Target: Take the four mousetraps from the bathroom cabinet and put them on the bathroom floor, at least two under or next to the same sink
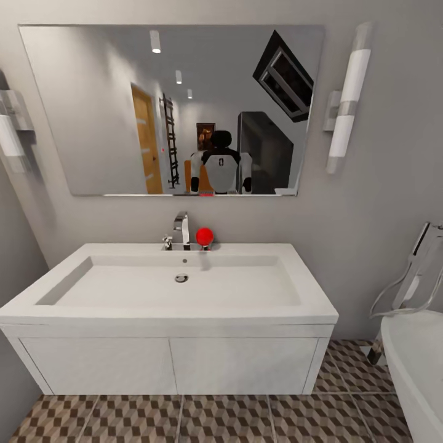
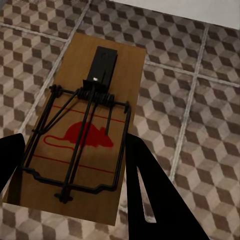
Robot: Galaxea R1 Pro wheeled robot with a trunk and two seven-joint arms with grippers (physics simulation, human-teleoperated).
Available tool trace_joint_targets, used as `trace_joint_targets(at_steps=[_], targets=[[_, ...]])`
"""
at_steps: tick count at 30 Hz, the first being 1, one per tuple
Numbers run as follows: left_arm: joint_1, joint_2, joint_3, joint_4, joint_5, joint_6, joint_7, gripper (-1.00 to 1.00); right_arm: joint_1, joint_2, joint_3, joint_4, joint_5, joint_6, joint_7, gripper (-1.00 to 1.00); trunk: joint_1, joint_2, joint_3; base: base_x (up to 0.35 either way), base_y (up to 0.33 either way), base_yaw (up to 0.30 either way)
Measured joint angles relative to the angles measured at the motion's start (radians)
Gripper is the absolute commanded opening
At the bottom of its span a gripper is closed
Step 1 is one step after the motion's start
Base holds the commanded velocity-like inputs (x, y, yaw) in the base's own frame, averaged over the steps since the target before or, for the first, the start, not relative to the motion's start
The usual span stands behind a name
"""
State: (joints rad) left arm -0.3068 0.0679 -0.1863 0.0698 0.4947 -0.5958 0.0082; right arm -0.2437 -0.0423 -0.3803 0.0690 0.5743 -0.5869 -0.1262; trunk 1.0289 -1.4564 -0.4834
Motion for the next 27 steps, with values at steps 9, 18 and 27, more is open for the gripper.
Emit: trace_joint_targets(at_steps=[9,18,27], targets=[[0.000,0.000,0.000,0.000,0.001,-0.001,-0.001,-1.00,0.000,0.000,0.000,0.000,0.000,0.000,-0.001,-1.00,0.000,0.000,0.000,0.000,0.000,0.000],[0.000,0.000,0.000,0.000,0.001,0.000,0.000,-1.00,0.000,0.000,0.000,0.000,0.000,-0.001,-0.003,-1.00,0.019,-0.035,-0.016,0.000,0.000,0.000],[0.000,0.000,0.000,0.000,0.000,0.001,0.001,-1.00,0.000,0.000,0.000,0.000,0.000,0.000,-0.003,-1.00,0.054,-0.098,-0.044,0.000,0.000,0.000]])
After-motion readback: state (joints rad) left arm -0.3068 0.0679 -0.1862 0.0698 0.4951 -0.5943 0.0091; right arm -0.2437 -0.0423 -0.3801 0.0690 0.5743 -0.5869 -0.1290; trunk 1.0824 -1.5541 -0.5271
